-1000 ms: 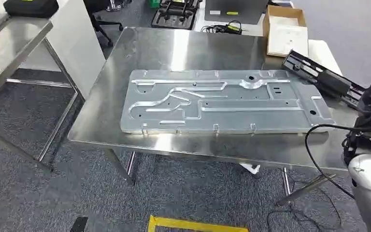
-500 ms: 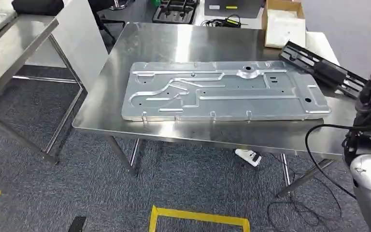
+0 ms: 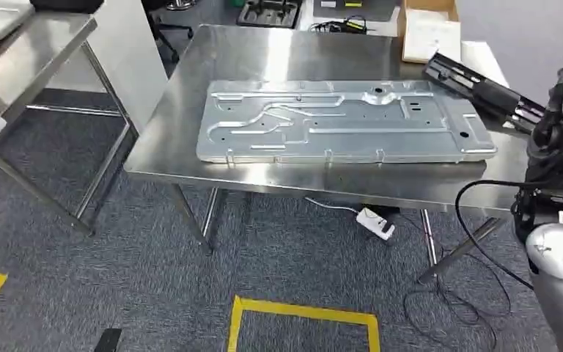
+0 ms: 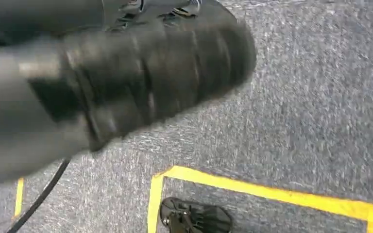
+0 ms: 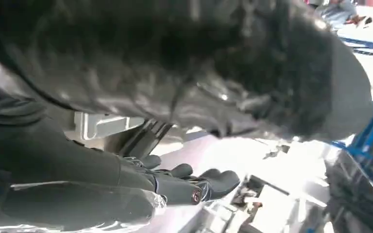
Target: Take the parts from the cabinet and place them on the table.
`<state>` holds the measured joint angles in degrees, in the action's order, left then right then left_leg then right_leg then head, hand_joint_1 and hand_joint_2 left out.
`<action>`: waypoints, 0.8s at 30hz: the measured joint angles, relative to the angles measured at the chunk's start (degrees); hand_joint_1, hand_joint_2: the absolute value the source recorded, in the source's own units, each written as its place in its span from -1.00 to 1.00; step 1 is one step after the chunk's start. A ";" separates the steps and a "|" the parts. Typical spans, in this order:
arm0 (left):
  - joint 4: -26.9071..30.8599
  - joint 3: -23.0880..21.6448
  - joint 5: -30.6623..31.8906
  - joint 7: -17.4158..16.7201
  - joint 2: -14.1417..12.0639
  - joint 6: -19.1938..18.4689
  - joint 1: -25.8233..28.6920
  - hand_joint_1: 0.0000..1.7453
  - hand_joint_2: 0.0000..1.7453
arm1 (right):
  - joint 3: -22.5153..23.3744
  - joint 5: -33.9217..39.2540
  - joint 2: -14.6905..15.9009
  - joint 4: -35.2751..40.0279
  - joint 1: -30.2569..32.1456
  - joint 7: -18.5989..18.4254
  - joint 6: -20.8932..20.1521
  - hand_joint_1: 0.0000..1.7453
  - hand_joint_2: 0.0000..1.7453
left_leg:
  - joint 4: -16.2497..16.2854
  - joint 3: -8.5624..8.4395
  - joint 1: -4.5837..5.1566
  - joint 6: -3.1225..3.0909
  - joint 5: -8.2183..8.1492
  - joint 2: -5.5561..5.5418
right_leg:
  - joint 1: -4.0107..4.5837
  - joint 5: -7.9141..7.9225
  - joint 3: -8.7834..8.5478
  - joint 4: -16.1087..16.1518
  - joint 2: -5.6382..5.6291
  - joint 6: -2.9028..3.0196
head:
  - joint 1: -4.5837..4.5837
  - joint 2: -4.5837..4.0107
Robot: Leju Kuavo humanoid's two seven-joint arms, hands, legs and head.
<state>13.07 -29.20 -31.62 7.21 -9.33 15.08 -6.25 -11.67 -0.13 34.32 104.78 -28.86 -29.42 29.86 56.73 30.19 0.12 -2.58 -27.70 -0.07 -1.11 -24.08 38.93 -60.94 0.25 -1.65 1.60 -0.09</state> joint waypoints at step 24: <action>-0.04 0.11 0.61 0.07 -0.13 0.31 0.07 -1.00 -1.00 | -3.23 -1.49 -0.70 -1.44 -1.60 1.33 0.20 -1.00 -1.00 | 5.47 0.79 -0.19 2.87 -1.34 -0.34 | 0.21 1.46 -0.72 1.27 0.12 1.94 | 0.41 0.00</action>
<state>13.03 -29.09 -31.02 7.28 -9.46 15.39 -6.19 -14.91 -1.62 33.62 103.34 -30.46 -28.09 30.05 62.20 30.98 -0.07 0.29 -29.04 -0.42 -0.90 -22.62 38.22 -59.67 0.36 0.29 2.01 -0.09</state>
